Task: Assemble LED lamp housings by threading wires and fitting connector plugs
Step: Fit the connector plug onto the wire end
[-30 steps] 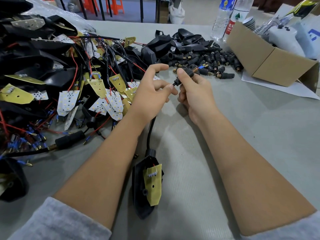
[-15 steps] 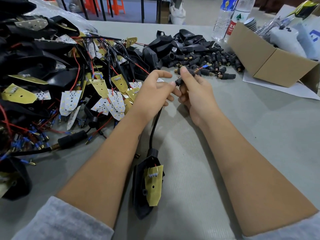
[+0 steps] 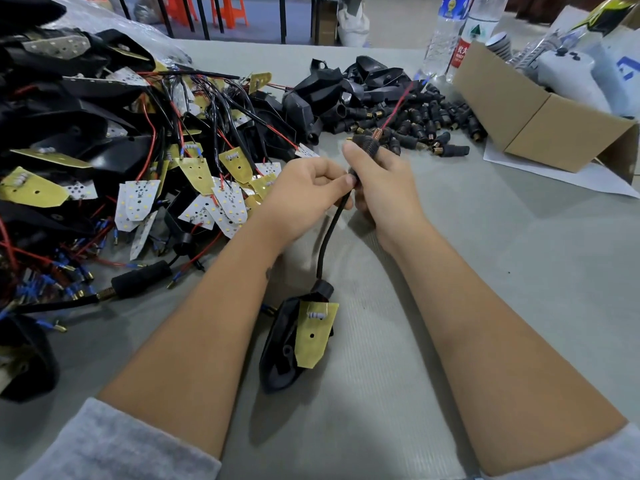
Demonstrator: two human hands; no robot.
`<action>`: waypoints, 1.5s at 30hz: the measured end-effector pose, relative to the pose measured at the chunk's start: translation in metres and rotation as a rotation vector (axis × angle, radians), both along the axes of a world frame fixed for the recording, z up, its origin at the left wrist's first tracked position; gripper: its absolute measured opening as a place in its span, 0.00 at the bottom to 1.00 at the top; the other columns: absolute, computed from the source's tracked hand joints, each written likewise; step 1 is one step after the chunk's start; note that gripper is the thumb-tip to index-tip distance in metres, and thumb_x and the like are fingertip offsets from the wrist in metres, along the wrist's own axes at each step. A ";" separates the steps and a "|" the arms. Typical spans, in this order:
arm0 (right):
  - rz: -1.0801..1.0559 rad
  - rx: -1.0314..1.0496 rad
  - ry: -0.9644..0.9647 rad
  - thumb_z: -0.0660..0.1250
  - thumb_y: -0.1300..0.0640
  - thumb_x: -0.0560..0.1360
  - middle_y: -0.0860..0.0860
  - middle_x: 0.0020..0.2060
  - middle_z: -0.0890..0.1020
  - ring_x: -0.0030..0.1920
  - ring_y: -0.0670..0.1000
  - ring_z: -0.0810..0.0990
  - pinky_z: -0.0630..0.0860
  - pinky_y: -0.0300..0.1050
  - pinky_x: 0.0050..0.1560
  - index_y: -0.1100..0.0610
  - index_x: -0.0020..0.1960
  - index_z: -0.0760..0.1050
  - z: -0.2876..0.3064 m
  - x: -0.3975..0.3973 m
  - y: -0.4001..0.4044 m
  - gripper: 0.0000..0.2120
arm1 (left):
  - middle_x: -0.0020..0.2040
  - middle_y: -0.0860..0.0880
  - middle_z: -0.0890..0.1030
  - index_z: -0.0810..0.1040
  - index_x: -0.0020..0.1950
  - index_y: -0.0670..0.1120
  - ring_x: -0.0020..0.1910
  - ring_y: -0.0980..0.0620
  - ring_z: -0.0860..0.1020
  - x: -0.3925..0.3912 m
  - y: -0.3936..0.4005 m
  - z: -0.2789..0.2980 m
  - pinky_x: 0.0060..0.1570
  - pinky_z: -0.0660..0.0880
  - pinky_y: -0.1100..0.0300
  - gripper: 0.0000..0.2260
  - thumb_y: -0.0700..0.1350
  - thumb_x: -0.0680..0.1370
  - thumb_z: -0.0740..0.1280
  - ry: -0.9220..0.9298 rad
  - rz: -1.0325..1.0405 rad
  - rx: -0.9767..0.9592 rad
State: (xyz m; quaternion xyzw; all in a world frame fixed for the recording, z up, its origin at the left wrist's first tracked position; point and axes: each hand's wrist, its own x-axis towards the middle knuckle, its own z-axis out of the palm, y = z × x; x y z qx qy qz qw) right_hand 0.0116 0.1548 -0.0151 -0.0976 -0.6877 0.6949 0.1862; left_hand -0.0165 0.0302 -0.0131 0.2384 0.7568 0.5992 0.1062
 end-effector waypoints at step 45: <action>0.064 -0.095 0.034 0.67 0.53 0.77 0.52 0.25 0.71 0.23 0.52 0.68 0.67 0.44 0.27 0.58 0.36 0.71 -0.003 0.001 0.003 0.14 | 0.37 0.47 0.83 0.82 0.43 0.40 0.39 0.56 0.80 0.003 -0.004 0.008 0.49 0.75 0.63 0.14 0.43 0.82 0.61 -0.094 -0.126 -0.023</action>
